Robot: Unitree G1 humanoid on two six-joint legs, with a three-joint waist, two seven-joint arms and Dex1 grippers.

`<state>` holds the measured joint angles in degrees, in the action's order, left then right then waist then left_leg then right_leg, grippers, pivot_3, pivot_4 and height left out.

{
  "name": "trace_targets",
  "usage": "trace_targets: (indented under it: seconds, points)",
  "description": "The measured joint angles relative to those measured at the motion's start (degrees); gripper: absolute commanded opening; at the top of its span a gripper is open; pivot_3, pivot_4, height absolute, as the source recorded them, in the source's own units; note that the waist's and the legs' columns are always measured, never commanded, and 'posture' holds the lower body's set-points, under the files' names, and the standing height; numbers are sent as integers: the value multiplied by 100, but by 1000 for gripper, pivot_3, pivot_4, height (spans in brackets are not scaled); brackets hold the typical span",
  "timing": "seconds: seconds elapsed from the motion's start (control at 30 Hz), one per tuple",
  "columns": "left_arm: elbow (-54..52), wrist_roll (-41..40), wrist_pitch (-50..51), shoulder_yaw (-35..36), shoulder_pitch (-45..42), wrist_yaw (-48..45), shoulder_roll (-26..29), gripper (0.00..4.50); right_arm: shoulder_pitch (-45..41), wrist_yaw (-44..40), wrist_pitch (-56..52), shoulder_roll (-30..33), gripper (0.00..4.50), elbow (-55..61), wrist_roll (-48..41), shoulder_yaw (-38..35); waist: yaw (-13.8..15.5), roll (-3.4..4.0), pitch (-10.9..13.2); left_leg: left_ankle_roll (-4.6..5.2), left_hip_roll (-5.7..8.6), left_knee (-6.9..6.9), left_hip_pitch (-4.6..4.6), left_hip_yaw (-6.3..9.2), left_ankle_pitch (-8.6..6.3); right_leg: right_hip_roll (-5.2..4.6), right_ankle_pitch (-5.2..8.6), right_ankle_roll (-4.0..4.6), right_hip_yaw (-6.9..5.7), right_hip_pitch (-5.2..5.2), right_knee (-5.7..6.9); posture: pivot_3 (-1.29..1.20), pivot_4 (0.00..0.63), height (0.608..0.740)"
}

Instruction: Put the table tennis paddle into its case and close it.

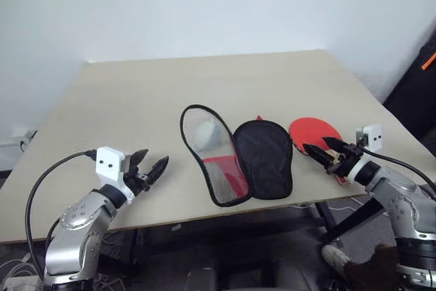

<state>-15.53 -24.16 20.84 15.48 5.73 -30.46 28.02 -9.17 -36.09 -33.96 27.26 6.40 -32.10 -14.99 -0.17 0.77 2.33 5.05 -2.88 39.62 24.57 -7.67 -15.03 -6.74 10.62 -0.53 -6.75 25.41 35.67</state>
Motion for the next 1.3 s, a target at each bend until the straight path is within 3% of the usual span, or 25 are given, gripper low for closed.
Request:
trace_targets:
  seconds: [0.53, 1.0, 1.3]
  points:
    - [237, 94, -23, -205, -436, -165, -74, 3311, 163, 315, 71, -131, 4474, 103, -19, -202, 35, -1, 0, -18, 14, -1, 4, -6, 10, -8, 11, -18, 6, -1, 0, 0, 0, 724]
    - [-127, -619, 891, -325, -635, -929, 384, 3311, 47, 446, -288, 409, 4474, -530, 88, -331, 31, -1, 0, -19, 14, 2, 2, -10, 13, -2, 12, -19, 12, -9, 6, 0, 0, 724]
    - [-282, -728, 1004, -370, -622, -1187, 489, 3311, -215, 610, -798, 814, 4474, -976, 663, 236, 32, -2, -1, -20, 14, 2, 3, -9, 13, -1, 13, -20, 11, -10, 5, 0, 0, 724]
